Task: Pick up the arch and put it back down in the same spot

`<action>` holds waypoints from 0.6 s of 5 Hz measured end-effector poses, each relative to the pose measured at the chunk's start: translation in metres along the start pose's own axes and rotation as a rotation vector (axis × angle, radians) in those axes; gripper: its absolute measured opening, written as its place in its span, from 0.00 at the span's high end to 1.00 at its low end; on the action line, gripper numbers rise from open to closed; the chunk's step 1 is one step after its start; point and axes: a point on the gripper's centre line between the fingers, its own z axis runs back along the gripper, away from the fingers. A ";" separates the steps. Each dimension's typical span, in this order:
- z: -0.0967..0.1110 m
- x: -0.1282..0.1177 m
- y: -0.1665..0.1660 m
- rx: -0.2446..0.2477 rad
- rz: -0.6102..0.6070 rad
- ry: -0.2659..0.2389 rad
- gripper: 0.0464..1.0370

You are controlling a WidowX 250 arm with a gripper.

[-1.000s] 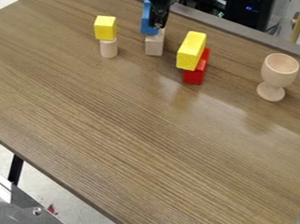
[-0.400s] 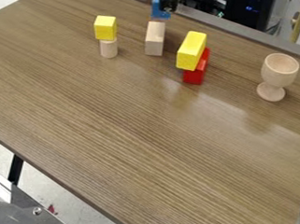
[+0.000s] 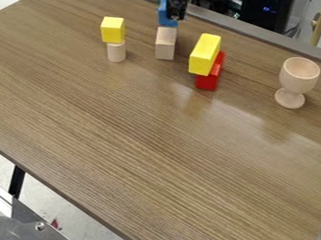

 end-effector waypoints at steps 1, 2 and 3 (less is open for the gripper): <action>-0.003 0.002 0.004 0.006 0.013 -0.015 0.88; -0.003 0.003 0.004 -0.005 0.045 -0.036 0.88; -0.002 -0.003 0.005 -0.012 0.052 -0.037 0.88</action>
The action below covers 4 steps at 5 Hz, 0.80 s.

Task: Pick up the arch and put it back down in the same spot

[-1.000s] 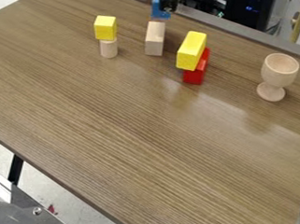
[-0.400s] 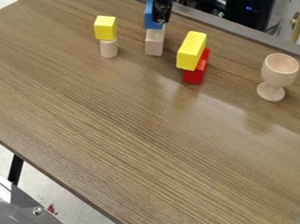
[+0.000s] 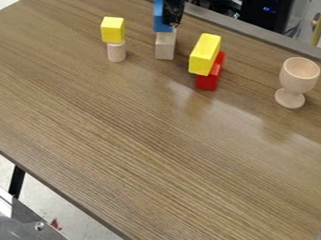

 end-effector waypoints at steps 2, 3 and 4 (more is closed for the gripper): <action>0.000 -0.003 0.002 0.011 0.008 0.014 0.88; 0.000 -0.006 0.004 0.021 -0.001 0.032 0.88; -0.001 -0.005 0.005 0.028 -0.005 0.033 0.88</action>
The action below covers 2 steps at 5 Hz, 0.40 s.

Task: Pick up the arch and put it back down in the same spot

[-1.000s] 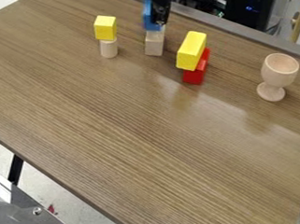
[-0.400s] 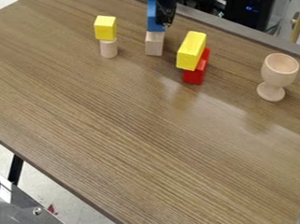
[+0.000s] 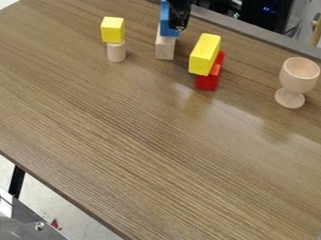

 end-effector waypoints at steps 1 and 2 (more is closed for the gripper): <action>-0.004 0.000 0.002 0.017 -0.014 0.005 0.88; -0.004 0.002 0.002 0.021 -0.026 0.003 0.88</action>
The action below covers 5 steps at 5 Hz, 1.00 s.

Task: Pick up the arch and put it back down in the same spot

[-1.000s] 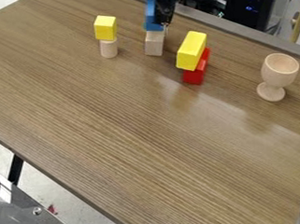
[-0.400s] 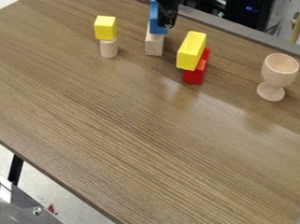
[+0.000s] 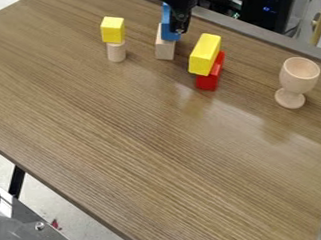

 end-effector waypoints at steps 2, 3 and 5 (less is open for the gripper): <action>-0.007 0.000 0.004 0.024 -0.019 0.003 0.88; -0.007 0.002 0.003 0.023 -0.018 -0.004 0.88; -0.008 0.005 0.002 0.015 0.002 -0.015 0.88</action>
